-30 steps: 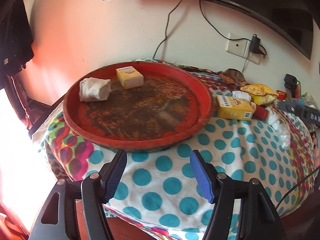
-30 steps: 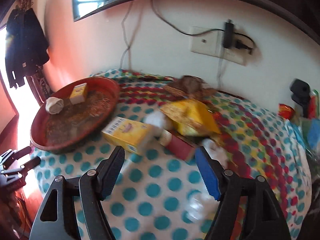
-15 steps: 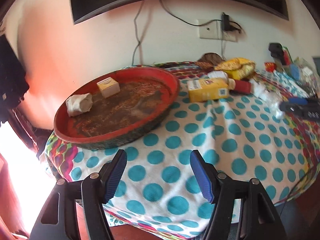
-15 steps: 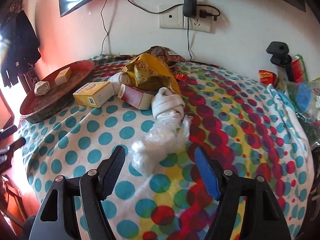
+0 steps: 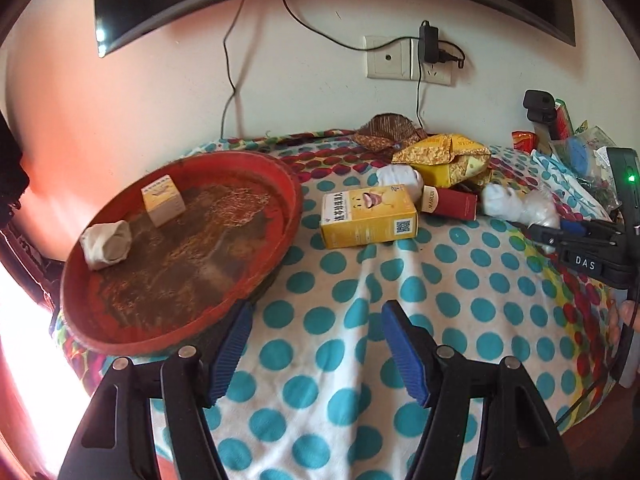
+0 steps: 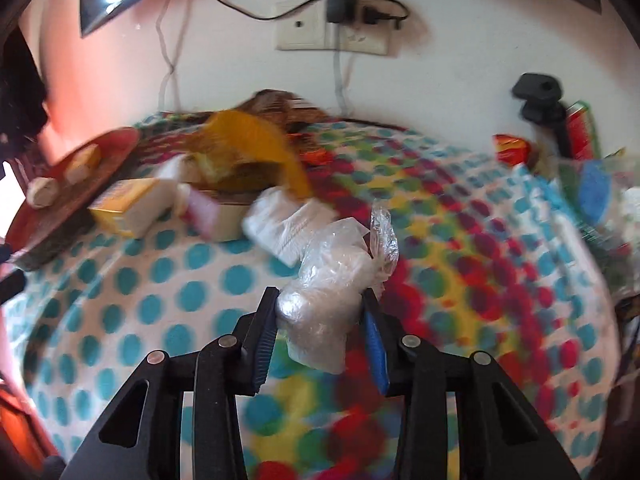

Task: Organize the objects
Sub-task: 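Reach the left tool to the lying yellow medicine box and grasp it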

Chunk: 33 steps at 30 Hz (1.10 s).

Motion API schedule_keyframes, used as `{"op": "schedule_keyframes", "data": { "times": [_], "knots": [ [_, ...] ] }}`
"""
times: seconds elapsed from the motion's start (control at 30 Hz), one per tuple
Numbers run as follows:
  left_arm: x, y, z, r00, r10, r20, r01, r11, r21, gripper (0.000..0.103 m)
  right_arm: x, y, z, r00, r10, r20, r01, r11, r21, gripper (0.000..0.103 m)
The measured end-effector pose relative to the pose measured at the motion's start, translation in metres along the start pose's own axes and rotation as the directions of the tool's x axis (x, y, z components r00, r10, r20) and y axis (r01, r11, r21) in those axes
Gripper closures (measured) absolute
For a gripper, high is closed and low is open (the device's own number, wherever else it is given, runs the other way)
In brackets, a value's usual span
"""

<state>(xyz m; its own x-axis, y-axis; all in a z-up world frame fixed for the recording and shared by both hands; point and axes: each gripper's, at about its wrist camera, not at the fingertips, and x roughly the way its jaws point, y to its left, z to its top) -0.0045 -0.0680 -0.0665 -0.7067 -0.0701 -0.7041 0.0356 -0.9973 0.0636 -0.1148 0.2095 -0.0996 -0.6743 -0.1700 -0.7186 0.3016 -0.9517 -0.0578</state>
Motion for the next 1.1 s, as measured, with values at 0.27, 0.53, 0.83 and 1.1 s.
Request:
{"op": "schedule_keyframes", "data": {
  "times": [0.27, 0.53, 0.83, 1.1],
  "knots": [
    [0.045, -0.031, 0.038, 0.997, 0.001, -0.072, 0.002, 0.999, 0.052, 0.034, 0.024, -0.047, 0.004, 0.996, -0.033, -0.086, 0.043, 0.992, 0.121, 0.066],
    [0.066, -0.059, 0.073, 0.973, -0.150, -0.174, 0.198, 0.930, 0.310, 0.033, 0.025, -0.032, 0.006, 0.994, -0.048, -0.102, 0.053, 0.997, 0.053, 0.066],
    [0.088, -0.049, 0.104, 0.957, -0.123, -0.262, 0.257, 0.778, 0.573, 0.033, 0.027, -0.036, 0.007, 0.994, -0.026, -0.105, 0.033, 0.997, 0.071, 0.066],
    [0.110, -0.063, 0.101, 0.896, -0.103, -0.433, 0.397, 0.626, 0.672, 0.033, 0.027, -0.036, 0.007, 0.994, -0.030, -0.106, 0.038, 0.997, 0.068, 0.065]
  ]
}}
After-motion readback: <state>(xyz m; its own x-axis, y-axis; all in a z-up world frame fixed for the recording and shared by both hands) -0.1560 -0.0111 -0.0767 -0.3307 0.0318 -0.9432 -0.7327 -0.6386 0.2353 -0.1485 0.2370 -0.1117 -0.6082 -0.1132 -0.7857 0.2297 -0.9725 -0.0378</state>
